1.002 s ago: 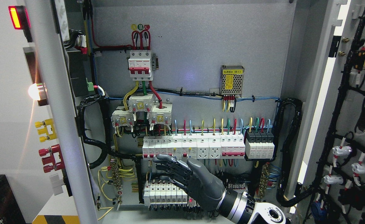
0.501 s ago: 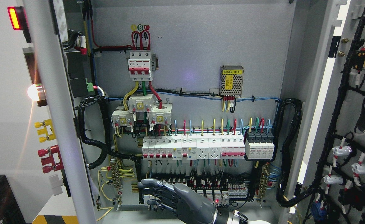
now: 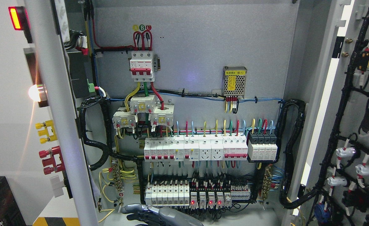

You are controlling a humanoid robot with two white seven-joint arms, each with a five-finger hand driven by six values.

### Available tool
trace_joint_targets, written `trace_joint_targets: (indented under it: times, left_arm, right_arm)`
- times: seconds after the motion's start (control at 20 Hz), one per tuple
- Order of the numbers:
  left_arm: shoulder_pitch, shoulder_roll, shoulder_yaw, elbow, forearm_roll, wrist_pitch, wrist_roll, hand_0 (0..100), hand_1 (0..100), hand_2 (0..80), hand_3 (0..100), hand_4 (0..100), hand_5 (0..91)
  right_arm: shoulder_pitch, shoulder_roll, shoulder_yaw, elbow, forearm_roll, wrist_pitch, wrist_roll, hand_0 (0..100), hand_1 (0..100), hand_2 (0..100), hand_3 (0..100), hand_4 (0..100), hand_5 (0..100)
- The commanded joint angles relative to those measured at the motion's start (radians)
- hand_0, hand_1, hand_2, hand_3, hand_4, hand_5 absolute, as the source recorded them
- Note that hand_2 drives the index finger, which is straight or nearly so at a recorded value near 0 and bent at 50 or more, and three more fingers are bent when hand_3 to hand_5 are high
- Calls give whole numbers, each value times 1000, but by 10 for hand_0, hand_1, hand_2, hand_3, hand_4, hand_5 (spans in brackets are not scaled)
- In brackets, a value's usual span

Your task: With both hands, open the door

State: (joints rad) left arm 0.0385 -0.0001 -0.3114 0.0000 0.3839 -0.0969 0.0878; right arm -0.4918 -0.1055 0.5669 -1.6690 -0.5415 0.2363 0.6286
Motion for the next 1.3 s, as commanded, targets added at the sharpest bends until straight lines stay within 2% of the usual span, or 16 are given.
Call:
trace_joint_targets:
  times: [0.0, 0.2, 0.45, 0.75, 1.05, 1.25]
  left_arm:
    - [0, -20, 0, -26, 0, 0, -3, 0, 0, 0, 0, 0, 0]
    - [0, -20, 0, -26, 0, 0, -5, 0, 0, 0, 0, 0, 0]
    - [0, -21, 0, -26, 0, 0, -5, 0, 0, 0, 0, 0, 0]
    - [0, -20, 0, -25, 0, 0, -5, 0, 0, 0, 0, 0, 0]
    - [1, -20, 0, -25, 0, 0, -5, 0, 0, 0, 0, 0, 0]
    - [1, -20, 0, -23, 0, 0, -5, 0, 0, 0, 0, 0, 0]
  right_arm:
    - [4, 7, 90, -18, -1, 0, 0, 191, 0, 0, 0, 0, 0]
    - [-1, 16, 93, -15, -8, 3, 0, 191, 0, 0, 0, 0, 0]
    - [-4, 44, 94, -6, -11, 61, 0, 191, 0, 0, 0, 0, 0]
    - [-5, 95, 94, -8, -11, 63, 0, 191, 0, 0, 0, 0, 0]
    - [-7, 125, 94, -8, -9, 63, 0, 191, 0, 0, 0, 0, 0]
    - [-7, 164, 93, -5, -6, 64, 0, 191, 0, 0, 0, 0, 0]
